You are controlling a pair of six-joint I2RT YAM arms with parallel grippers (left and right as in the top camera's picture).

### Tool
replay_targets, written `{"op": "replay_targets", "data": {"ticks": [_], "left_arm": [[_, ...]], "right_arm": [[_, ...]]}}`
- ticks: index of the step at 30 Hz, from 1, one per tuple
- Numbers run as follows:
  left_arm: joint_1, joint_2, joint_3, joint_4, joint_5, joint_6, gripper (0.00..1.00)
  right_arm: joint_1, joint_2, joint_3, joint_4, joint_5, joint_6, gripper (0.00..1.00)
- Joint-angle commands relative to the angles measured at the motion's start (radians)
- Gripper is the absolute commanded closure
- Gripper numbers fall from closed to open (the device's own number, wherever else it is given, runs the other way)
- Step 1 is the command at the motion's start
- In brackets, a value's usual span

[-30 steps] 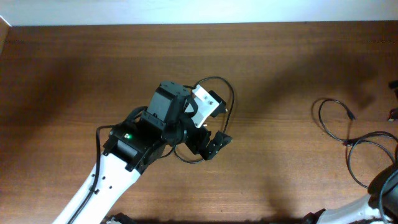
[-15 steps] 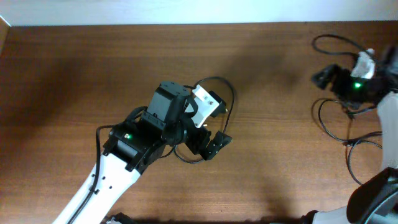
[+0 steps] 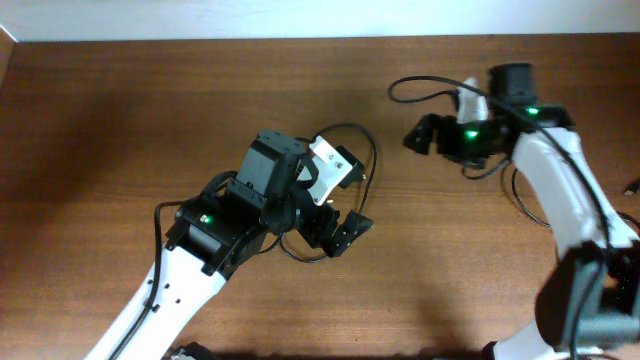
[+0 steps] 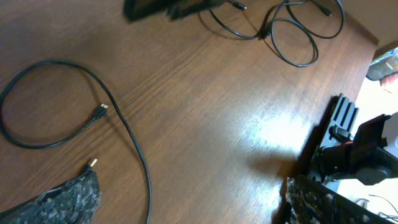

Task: Untangle cables
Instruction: 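Return the right gripper to the last cable under the left gripper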

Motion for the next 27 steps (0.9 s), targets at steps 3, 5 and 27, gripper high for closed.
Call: {"op": "replay_targets", "data": {"ticks": [3, 5, 27], "left_arm": [[-0.003, 0.0, 0.012, 0.002, 0.0, -0.006, 0.01], [-0.003, 0.0, 0.012, 0.002, 0.0, -0.006, 0.01], [-0.003, 0.0, 0.012, 0.002, 0.0, -0.006, 0.01]], "right_arm": [[0.115, 0.184, 0.005, 0.035, -0.027, 0.083, 0.01], [0.146, 0.223, 0.005, 0.038, -0.029, 0.098, 0.01], [0.307, 0.239, -0.102, 0.124, 0.107, 0.198, 0.01]]}}
